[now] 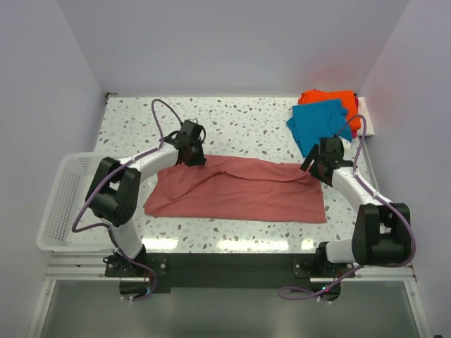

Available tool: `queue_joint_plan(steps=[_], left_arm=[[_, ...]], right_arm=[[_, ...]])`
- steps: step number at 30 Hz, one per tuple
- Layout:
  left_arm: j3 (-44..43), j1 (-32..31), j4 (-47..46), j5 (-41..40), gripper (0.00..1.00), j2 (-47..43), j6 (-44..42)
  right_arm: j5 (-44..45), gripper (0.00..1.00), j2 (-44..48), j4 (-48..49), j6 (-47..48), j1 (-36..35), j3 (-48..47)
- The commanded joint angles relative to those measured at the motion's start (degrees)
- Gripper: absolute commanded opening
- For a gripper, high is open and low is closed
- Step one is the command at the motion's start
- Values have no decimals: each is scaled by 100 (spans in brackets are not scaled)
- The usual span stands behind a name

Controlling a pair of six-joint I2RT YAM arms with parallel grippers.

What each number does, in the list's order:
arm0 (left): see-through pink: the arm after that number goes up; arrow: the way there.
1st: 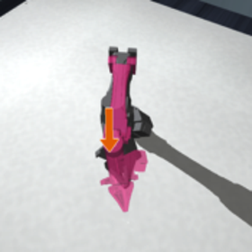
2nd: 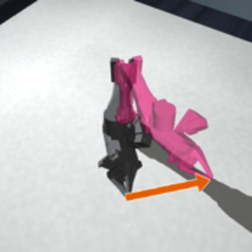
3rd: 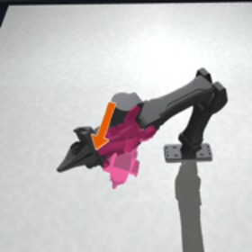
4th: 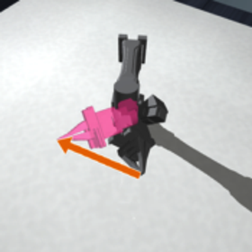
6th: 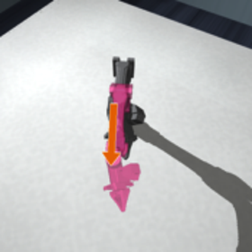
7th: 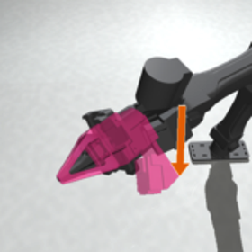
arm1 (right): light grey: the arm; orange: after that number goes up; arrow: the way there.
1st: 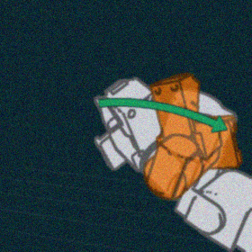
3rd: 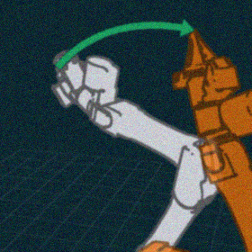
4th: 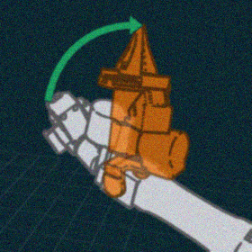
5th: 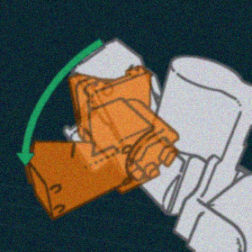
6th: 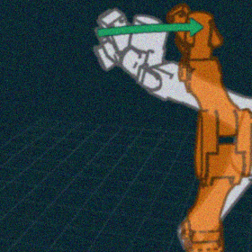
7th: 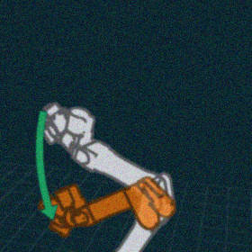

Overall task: Fold and stack the t-shirts
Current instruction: Fold the tshirt

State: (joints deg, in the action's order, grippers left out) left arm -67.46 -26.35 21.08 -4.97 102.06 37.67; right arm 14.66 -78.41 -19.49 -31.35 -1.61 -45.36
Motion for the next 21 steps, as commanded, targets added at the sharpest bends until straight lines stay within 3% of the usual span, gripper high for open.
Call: queue_joint_plan(steps=[1,10,14,17,21], left_arm=[[40,-28,-16,-136,24,-37,-119],[67,-46,-16,-92,15,-20,-119],[66,-55,-8,-39,7,-90,-128],[93,-90,10,-13,0,-160,-120],[163,-116,-16,40,0,-239,-111]], right_arm=[[-77,80,-7,252,-90,-33,-104],[-191,52,-86,349,-134,-33,-8],[-217,36,-130,384,-134,-24,1],[-235,30,-157,393,-143,-24,1],[-253,22,-174,419,-143,-33,36]])
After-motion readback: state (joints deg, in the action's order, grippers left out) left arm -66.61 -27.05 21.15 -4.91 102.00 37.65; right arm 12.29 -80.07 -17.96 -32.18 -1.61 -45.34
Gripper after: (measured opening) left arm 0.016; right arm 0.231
